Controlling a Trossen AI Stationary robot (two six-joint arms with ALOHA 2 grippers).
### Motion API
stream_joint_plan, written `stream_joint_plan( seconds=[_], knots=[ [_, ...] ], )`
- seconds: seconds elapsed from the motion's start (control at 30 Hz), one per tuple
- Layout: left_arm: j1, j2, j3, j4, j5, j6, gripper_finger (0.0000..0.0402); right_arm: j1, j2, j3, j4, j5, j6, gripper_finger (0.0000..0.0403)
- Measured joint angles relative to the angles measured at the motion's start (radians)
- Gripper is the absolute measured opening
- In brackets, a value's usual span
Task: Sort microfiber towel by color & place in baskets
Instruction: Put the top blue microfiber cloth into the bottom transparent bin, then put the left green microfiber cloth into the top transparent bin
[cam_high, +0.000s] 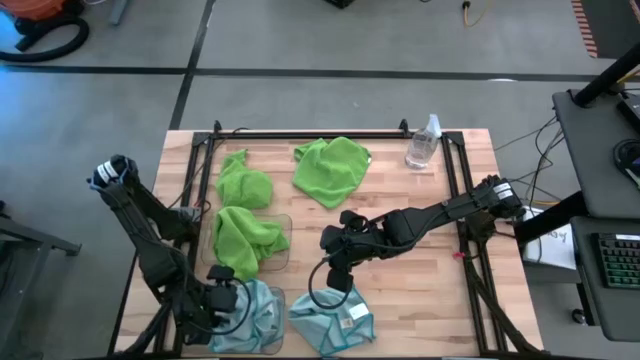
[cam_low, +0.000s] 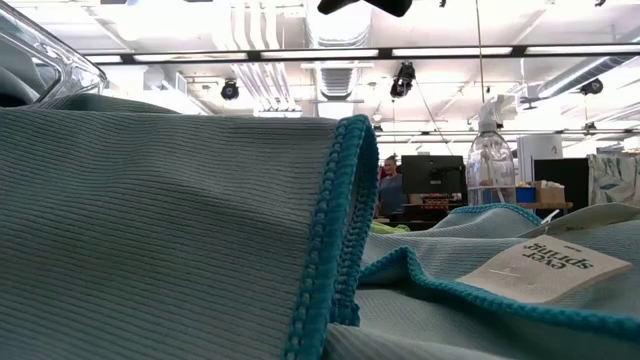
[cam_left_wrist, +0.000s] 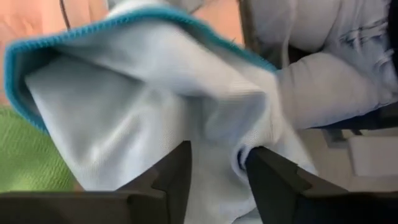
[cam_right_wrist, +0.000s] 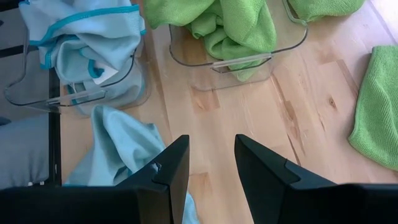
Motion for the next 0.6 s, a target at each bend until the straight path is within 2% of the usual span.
stream_joint_plan(
  seconds=[0.1, 0.23, 0.43, 0.5, 0.6],
  knots=[
    [0.000, 0.000, 0.062, -0.042, 0.000, 0.001, 0.0155, 0.000, 0.000, 0.000, 0.000, 0.000, 0.000, 0.0123],
    [0.000, 0.011, 0.162, -0.176, -0.004, 0.004, 0.0176, 0.000, 0.000, 0.000, -0.001, 0.000, 0.000, 0.0123],
    [0.000, 0.056, 0.305, -0.375, -0.006, -0.026, 0.0186, 0.000, 0.000, -0.001, -0.029, 0.000, 0.025, 0.0123],
    [-0.001, 0.077, 0.344, -0.419, -0.045, 0.008, 0.0186, 0.000, 0.000, -0.003, -0.051, 0.000, 0.026, 0.0123],
    [0.006, 0.112, 0.394, -0.519, -0.169, 0.079, 0.0186, 0.000, 0.001, -0.003, -0.067, 0.015, 0.026, 0.0123]
  ],
)
